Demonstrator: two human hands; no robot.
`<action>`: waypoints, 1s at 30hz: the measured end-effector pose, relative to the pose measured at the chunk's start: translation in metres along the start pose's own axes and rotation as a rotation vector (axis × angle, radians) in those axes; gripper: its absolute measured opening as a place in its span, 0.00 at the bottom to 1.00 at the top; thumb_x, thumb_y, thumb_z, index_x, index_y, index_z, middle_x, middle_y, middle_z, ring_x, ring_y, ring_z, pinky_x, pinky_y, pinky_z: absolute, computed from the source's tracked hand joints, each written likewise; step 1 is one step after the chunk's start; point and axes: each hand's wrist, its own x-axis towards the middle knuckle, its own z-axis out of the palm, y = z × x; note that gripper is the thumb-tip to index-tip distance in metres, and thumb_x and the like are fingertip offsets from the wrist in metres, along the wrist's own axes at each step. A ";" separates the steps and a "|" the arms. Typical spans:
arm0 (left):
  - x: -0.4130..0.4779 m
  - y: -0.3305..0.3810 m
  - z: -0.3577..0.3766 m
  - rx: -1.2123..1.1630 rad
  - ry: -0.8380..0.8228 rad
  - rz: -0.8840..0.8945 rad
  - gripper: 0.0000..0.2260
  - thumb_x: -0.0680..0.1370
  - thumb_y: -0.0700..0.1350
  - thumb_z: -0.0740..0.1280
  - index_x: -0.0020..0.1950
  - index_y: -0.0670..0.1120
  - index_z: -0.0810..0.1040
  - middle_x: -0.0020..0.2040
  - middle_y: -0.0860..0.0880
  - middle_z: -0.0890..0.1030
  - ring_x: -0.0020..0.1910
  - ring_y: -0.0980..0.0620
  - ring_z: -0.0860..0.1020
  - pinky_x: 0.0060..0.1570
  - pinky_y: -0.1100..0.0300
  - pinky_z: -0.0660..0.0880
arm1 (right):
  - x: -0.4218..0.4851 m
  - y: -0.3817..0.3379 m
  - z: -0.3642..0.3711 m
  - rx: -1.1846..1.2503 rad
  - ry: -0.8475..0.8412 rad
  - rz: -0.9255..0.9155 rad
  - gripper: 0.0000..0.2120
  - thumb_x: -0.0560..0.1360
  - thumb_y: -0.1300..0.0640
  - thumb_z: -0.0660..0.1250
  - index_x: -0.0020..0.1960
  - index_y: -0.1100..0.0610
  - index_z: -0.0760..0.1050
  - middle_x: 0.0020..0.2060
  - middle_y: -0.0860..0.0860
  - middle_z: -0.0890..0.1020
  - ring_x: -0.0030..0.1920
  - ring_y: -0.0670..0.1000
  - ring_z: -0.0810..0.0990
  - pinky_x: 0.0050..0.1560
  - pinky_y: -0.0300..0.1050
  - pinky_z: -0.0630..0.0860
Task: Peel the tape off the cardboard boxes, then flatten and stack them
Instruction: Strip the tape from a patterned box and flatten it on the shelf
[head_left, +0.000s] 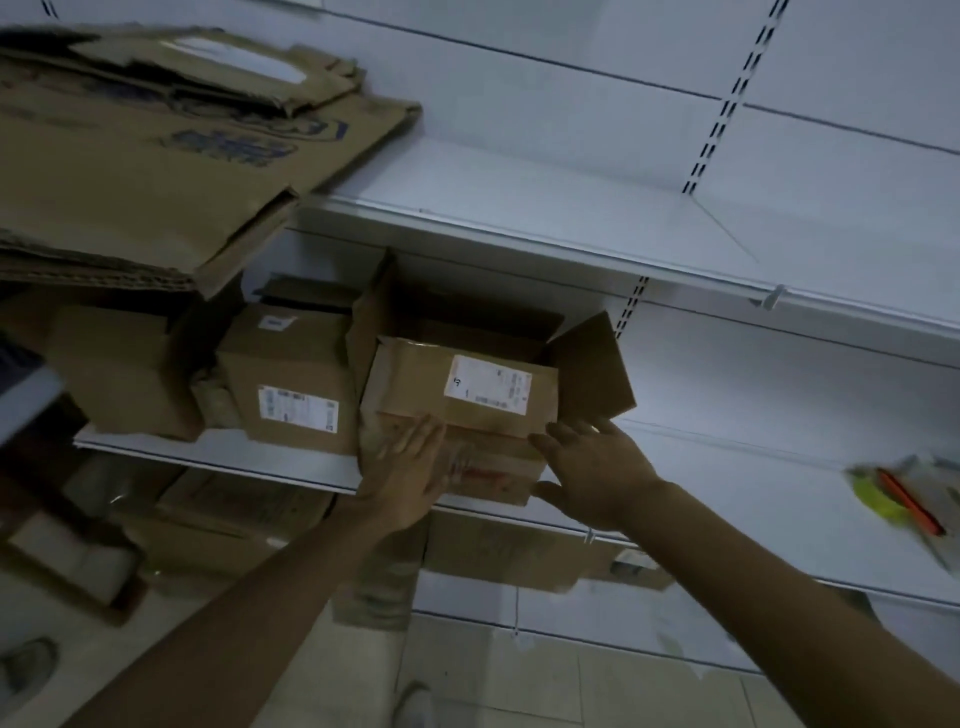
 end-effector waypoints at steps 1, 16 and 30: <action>0.009 -0.005 0.004 0.023 -0.013 -0.060 0.31 0.79 0.58 0.49 0.77 0.42 0.51 0.78 0.43 0.50 0.77 0.44 0.49 0.75 0.47 0.50 | 0.014 -0.001 0.004 0.014 -0.013 -0.014 0.27 0.79 0.39 0.55 0.73 0.52 0.62 0.68 0.53 0.72 0.67 0.56 0.71 0.69 0.51 0.63; 0.064 -0.048 0.066 0.189 0.034 -0.182 0.58 0.51 0.65 0.76 0.74 0.42 0.59 0.74 0.36 0.62 0.72 0.36 0.61 0.68 0.34 0.50 | 0.175 0.022 0.059 0.213 0.054 0.077 0.36 0.77 0.41 0.60 0.77 0.54 0.49 0.77 0.56 0.53 0.77 0.55 0.51 0.74 0.52 0.48; 0.052 -0.037 0.068 0.137 0.125 -0.177 0.35 0.77 0.63 0.49 0.74 0.38 0.60 0.73 0.33 0.61 0.71 0.31 0.60 0.59 0.31 0.67 | 0.200 0.066 0.045 0.533 0.097 0.154 0.24 0.70 0.41 0.72 0.59 0.53 0.73 0.52 0.51 0.79 0.50 0.53 0.78 0.48 0.44 0.74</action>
